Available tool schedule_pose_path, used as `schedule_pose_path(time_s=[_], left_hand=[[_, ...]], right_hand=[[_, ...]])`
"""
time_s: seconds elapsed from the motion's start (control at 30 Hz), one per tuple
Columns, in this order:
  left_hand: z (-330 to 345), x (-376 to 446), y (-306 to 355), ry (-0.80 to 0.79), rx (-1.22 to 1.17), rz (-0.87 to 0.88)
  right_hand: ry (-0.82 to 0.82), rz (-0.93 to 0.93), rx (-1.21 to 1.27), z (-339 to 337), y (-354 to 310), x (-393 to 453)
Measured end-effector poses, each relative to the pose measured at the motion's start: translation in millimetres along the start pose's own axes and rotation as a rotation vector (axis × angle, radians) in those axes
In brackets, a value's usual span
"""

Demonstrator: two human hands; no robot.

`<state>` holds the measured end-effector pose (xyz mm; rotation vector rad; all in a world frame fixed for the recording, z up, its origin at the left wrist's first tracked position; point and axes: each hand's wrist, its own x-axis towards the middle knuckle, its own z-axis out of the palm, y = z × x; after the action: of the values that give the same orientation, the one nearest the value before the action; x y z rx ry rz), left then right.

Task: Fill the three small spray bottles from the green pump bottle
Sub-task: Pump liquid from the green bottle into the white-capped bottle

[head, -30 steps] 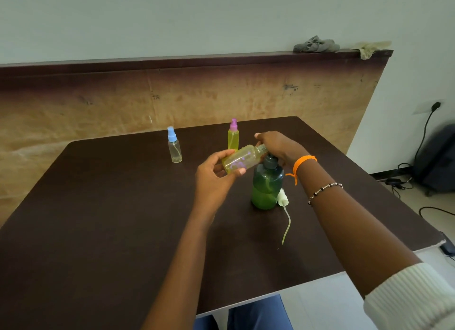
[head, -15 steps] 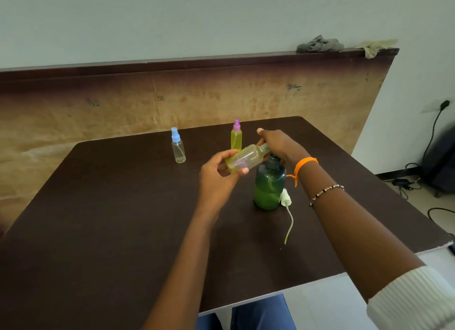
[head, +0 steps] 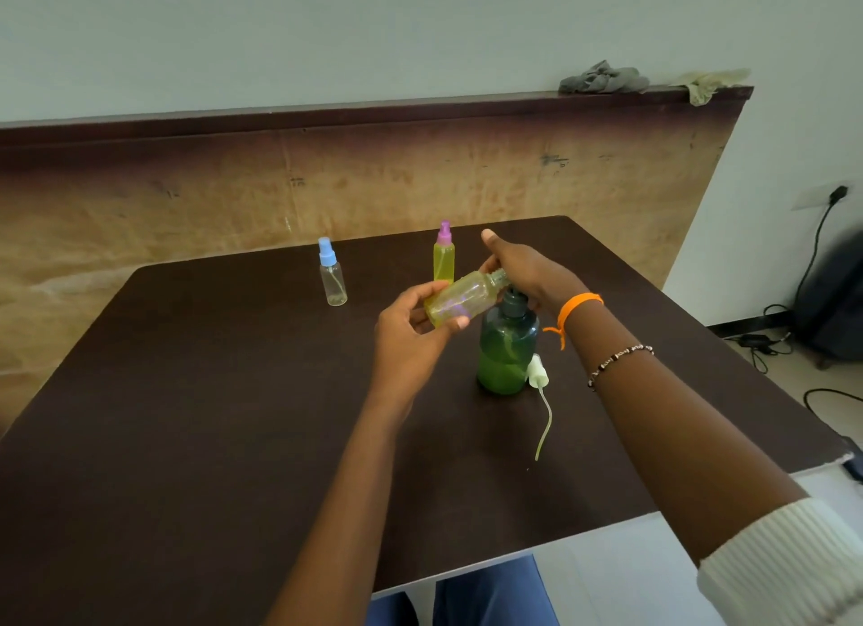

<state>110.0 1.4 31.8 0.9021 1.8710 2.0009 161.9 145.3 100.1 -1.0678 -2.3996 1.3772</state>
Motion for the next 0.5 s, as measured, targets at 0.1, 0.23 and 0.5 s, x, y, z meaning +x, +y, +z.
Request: schedule_pose_path(time_s=[0.1, 0.23, 0.5], left_hand=[[-0.2, -1.6, -0.6, -0.001, -0.004, -0.009], [-2.9, -2.8, 3.1, 0.002, -0.031, -0.005], [-0.7, -3.4, -0.5, 0.014, -0.015, 0.013]], right_hand=[[0.007, -0.014, -0.005, -0.2, -0.3, 0.1], [-0.053, 0.013, 0.006, -3.1, -7.8, -0.6], [0.07, -0.028, 0.079, 4.9, 10.7, 14.8]])
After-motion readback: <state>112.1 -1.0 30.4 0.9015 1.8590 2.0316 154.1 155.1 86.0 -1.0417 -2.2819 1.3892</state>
